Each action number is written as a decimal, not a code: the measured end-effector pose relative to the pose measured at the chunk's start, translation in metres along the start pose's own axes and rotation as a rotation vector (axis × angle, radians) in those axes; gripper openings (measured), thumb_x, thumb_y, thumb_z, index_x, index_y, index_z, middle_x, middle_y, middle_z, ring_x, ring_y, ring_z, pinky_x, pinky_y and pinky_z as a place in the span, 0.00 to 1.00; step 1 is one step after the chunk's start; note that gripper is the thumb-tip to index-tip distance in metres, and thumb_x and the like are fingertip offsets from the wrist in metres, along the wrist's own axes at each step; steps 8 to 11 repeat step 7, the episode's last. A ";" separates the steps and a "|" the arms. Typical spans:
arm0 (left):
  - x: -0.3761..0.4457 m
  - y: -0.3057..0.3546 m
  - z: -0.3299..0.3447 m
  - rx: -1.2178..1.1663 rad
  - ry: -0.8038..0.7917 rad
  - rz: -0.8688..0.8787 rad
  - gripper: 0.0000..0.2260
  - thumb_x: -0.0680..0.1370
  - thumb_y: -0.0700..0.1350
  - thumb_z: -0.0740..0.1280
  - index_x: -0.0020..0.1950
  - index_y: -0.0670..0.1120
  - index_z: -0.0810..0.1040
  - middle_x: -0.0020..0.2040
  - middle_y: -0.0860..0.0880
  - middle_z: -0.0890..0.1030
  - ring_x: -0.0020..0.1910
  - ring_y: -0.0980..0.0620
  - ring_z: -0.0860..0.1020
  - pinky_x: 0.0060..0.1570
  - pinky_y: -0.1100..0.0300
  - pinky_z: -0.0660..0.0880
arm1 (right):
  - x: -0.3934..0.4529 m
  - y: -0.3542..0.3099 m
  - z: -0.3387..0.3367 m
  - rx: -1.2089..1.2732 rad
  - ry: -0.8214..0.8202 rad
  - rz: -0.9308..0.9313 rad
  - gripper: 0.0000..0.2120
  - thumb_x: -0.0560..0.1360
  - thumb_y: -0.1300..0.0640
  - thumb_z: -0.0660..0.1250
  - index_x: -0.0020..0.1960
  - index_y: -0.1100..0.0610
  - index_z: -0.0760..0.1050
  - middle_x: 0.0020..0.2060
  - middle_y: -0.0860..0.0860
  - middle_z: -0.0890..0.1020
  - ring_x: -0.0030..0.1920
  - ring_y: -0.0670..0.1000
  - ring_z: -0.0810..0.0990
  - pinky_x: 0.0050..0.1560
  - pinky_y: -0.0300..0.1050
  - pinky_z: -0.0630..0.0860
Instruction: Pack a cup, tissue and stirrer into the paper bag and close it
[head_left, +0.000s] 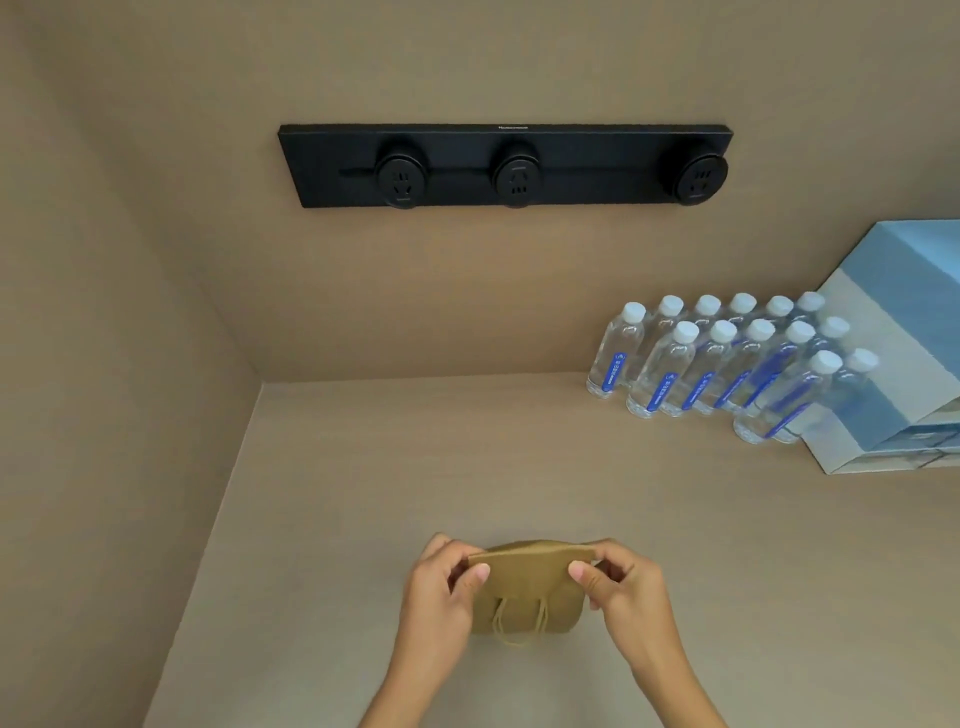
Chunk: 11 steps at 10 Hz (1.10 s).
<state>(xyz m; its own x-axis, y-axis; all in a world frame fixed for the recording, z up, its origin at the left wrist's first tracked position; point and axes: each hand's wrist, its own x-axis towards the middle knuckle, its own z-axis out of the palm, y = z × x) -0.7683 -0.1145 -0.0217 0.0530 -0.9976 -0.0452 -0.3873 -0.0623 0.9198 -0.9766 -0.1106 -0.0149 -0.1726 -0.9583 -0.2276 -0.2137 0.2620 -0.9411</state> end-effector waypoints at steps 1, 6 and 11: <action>0.000 0.005 0.017 0.024 0.040 -0.030 0.11 0.72 0.32 0.71 0.38 0.49 0.81 0.36 0.53 0.76 0.35 0.59 0.76 0.35 0.70 0.69 | 0.011 0.010 -0.013 -0.100 -0.045 -0.020 0.10 0.71 0.66 0.71 0.35 0.54 0.79 0.26 0.48 0.76 0.27 0.48 0.71 0.32 0.41 0.69; -0.007 0.025 0.024 0.108 0.057 -0.079 0.17 0.72 0.41 0.73 0.56 0.59 0.77 0.58 0.63 0.75 0.58 0.58 0.71 0.56 0.64 0.69 | 0.021 0.008 -0.034 -0.198 -0.138 -0.118 0.21 0.69 0.60 0.74 0.58 0.43 0.75 0.48 0.41 0.77 0.27 0.45 0.69 0.34 0.34 0.71; -0.004 0.043 0.014 0.147 0.133 0.032 0.22 0.73 0.47 0.72 0.64 0.63 0.70 0.68 0.68 0.65 0.69 0.67 0.59 0.67 0.60 0.61 | 0.021 -0.015 -0.037 -0.250 -0.054 -0.322 0.21 0.70 0.52 0.72 0.59 0.37 0.71 0.55 0.38 0.73 0.32 0.45 0.73 0.38 0.29 0.71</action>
